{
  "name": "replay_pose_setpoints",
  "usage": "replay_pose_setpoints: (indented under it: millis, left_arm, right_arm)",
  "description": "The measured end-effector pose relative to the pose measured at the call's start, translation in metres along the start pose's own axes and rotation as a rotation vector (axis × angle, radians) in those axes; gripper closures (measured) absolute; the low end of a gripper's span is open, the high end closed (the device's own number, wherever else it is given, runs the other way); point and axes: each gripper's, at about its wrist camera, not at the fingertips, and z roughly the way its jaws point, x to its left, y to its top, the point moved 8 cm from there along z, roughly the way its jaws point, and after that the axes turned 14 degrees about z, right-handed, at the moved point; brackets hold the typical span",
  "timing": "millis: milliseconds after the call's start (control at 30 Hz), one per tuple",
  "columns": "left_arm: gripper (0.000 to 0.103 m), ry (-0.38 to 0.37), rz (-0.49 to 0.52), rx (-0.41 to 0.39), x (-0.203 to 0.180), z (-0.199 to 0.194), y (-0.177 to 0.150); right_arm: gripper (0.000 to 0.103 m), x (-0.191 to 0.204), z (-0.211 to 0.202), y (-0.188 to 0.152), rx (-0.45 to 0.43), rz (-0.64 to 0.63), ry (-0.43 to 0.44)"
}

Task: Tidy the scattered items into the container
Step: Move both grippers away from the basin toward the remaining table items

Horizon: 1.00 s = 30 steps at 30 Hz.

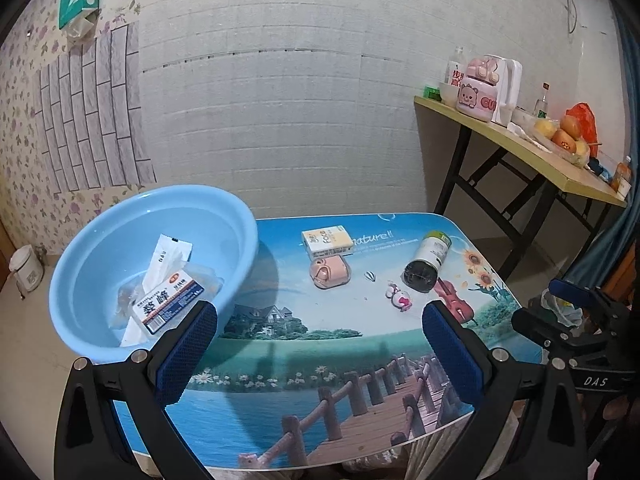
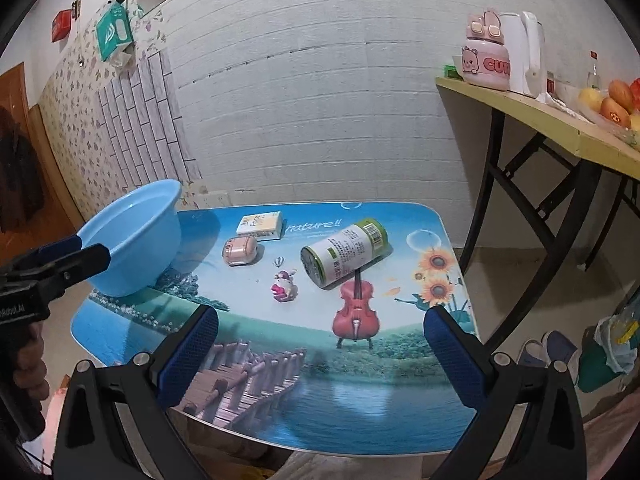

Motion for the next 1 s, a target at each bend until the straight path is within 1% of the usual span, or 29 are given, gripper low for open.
replay_pose_setpoints:
  millis: [200,400,533,633,800,900,1000]
  left_arm:
    - [0.000,0.000,0.007,0.028,-0.007,0.008,-0.001]
    - [0.000,-0.010,0.002,0.049,-0.012,0.014,-0.002]
    - [0.000,-0.015,-0.005,0.064,-0.015,0.022,-0.003]
    - [0.000,0.001,-0.005,0.078,-0.019,0.031,-0.005]
    - [0.000,-0.007,-0.005,0.132,-0.028,0.049,-0.012]
    - [0.000,-0.002,-0.010,0.138,-0.030,0.058,-0.011]
    - [0.000,0.020,-0.045,0.131,-0.028,0.066,-0.008]
  right_arm:
    - [0.000,-0.010,0.001,0.000,0.014,0.010,0.005]
    - [0.000,-0.022,0.004,-0.001,0.026,0.031,-0.015]
    - [0.000,-0.025,0.006,0.001,0.025,0.010,-0.024]
    - [0.000,-0.026,0.012,0.005,0.034,-0.031,-0.037]
    - [0.000,-0.032,0.023,0.014,0.042,-0.049,-0.039]
    - [0.000,-0.035,0.033,0.013,0.057,-0.055,-0.035]
    - [0.000,-0.035,0.042,0.008,0.076,-0.075,-0.032]
